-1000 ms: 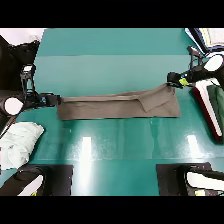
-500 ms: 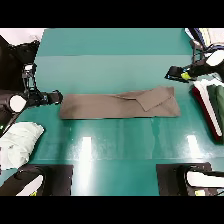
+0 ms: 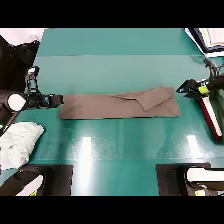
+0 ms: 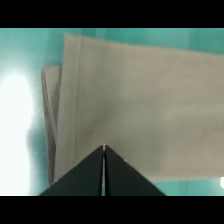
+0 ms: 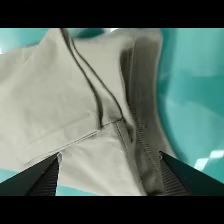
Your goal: Fold the shirts.
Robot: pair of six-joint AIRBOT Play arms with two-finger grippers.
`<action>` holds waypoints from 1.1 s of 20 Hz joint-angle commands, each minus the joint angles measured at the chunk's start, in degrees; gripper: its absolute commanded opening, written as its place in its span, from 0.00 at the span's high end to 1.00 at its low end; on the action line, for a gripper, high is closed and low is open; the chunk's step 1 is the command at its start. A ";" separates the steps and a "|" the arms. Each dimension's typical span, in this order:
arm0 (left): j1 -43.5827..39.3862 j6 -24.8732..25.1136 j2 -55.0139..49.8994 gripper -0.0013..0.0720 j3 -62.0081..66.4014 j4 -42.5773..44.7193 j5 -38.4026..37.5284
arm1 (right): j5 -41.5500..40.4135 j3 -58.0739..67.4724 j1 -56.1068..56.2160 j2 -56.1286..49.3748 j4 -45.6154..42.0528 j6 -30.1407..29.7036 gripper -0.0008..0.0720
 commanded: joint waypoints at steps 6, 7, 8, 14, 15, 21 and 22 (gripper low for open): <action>0.02 0.02 -0.04 0.93 0.07 -4.31 -4.90 | 3.93 3.52 -0.87 -11.28 5.77 -5.73 0.02; 0.02 0.02 -0.04 0.93 0.07 -4.39 -5.11 | 4.02 4.22 -0.59 -12.17 5.86 -6.01 0.02; 0.02 0.02 -0.04 0.93 0.07 -4.81 -5.25 | 4.44 4.83 -0.17 -13.11 6.21 -6.47 0.02; 0.02 0.02 -0.04 0.93 0.07 -5.38 -5.22 | 5.46 5.18 2.10 -17.40 6.19 -6.56 0.04; 0.02 0.02 -0.04 0.93 0.07 -5.35 -5.25 | 5.70 5.18 2.29 -17.92 6.29 -6.56 0.04; -0.48 0.02 -0.07 0.94 0.07 -7.02 -4.83 | 5.62 5.18 4.50 -18.12 6.34 -12.44 0.96; -1.55 0.00 -0.07 0.94 0.07 -7.41 -4.22 | 5.75 5.20 5.03 -17.99 6.34 -13.07 0.95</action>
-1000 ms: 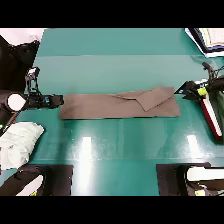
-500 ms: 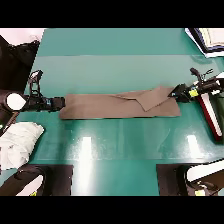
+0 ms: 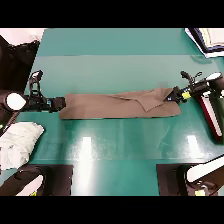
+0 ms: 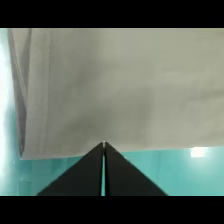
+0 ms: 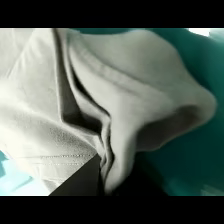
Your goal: Fold the shirts.
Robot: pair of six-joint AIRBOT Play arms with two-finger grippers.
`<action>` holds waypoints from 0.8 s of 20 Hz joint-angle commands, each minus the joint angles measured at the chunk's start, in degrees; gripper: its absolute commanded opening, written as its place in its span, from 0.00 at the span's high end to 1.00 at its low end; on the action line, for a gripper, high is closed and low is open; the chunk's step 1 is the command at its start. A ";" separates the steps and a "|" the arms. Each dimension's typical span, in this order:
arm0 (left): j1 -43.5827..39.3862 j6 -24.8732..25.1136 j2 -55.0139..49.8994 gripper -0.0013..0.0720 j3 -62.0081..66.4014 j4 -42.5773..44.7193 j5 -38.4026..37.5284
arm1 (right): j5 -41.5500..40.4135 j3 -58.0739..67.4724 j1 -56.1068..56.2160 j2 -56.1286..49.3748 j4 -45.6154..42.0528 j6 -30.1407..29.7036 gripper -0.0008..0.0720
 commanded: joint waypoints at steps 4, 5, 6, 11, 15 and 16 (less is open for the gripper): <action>-9.40 -0.02 -3.23 0.95 1.55 -2.75 4.17 | 0.72 0.13 1.75 3.98 0.50 -3.21 0.95; -12.24 0.00 -6.10 0.95 3.52 -2.78 4.44 | 0.76 0.13 2.16 5.95 0.52 -3.15 0.95; -14.93 0.02 -9.53 0.95 6.12 -2.78 4.59 | 1.09 0.13 2.69 8.33 0.55 -2.38 0.95; -27.39 1.92 -32.54 0.94 26.51 -3.19 4.68 | 0.59 0.13 8.09 20.26 12.15 0.13 0.96; -32.94 3.45 -48.09 0.94 42.47 -3.65 0.44 | -2.49 0.26 14.05 27.36 16.44 2.93 0.96; -32.94 3.43 -49.94 0.94 44.39 -3.96 -0.24 | -2.71 0.26 15.34 28.35 16.48 3.17 0.96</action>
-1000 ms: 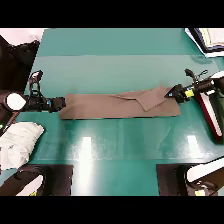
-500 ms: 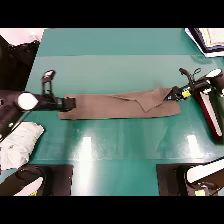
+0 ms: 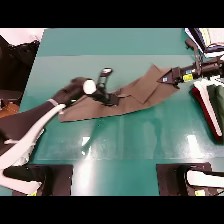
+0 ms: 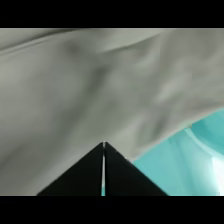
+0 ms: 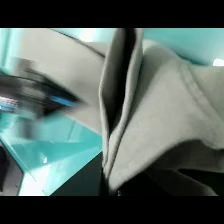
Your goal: Fold the shirts.
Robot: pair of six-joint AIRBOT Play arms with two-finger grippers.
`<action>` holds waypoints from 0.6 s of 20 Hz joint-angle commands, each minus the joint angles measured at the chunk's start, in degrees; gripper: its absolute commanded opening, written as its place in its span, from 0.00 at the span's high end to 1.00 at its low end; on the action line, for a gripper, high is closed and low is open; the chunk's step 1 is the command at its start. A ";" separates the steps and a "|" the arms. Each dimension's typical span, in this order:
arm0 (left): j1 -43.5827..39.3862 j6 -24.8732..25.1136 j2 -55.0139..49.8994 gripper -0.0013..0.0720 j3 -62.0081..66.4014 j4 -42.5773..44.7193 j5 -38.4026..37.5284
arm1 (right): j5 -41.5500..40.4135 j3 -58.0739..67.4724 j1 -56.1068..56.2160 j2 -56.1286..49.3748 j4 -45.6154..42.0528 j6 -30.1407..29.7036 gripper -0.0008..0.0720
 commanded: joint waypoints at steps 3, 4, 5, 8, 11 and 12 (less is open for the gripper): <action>-2.19 0.85 -10.12 0.94 10.12 0.46 -2.29 | -2.01 0.09 6.49 6.01 3.02 2.78 0.96; -1.55 0.83 -10.10 0.94 10.21 0.50 -2.67 | -2.14 0.09 7.17 6.03 3.02 3.45 0.96; -0.79 0.85 -10.03 0.94 10.67 0.50 -4.09 | -2.12 0.07 7.74 6.01 2.97 3.78 0.96; 1.84 1.07 -9.88 0.94 15.72 1.18 -11.34 | -2.62 0.09 8.74 6.01 3.10 4.22 0.96; 3.87 3.76 -5.95 0.94 18.34 4.48 -14.58 | -2.91 1.27 10.38 5.97 2.97 5.64 0.96; 4.63 3.89 -3.80 0.94 18.34 7.96 -15.43 | -3.52 2.38 11.26 5.88 2.99 5.73 0.96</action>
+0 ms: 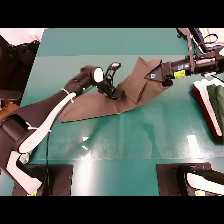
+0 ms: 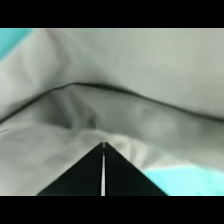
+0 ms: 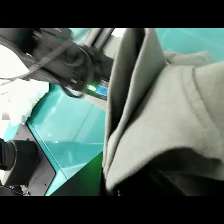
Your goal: Fold the shirts.
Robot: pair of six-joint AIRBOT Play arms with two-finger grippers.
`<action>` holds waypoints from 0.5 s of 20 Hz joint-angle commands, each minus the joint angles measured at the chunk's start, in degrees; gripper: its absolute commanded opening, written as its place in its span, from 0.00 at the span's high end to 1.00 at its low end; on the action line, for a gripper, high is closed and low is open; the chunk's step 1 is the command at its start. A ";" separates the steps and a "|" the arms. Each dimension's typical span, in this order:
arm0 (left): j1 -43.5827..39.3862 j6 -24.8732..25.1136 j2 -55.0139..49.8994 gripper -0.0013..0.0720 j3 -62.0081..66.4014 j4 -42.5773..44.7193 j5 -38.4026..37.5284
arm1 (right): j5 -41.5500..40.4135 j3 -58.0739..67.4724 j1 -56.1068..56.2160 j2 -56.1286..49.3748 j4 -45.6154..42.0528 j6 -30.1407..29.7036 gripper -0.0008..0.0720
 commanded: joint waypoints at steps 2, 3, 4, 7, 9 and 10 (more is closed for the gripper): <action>4.44 1.36 7.48 0.94 1.99 12.13 -6.82 | -1.42 5.62 4.50 -1.40 0.15 2.25 0.96; 6.21 1.38 9.88 0.94 1.99 14.58 -8.70 | -1.46 8.09 6.12 -2.71 0.04 2.89 0.96; 8.26 1.38 12.48 0.94 1.99 16.63 -10.78 | -1.49 10.40 7.85 -4.24 0.07 3.26 0.96; 14.36 1.40 19.98 0.94 1.99 20.41 -14.64 | -2.91 17.68 14.84 -10.21 0.04 4.39 0.96; 18.34 1.44 24.87 0.94 1.99 21.46 -16.22 | -5.77 22.32 19.91 -14.69 -0.07 4.50 0.96; 20.13 1.44 27.06 0.94 1.99 21.46 -16.85 | -7.54 24.48 22.34 -16.98 -1.03 4.70 0.96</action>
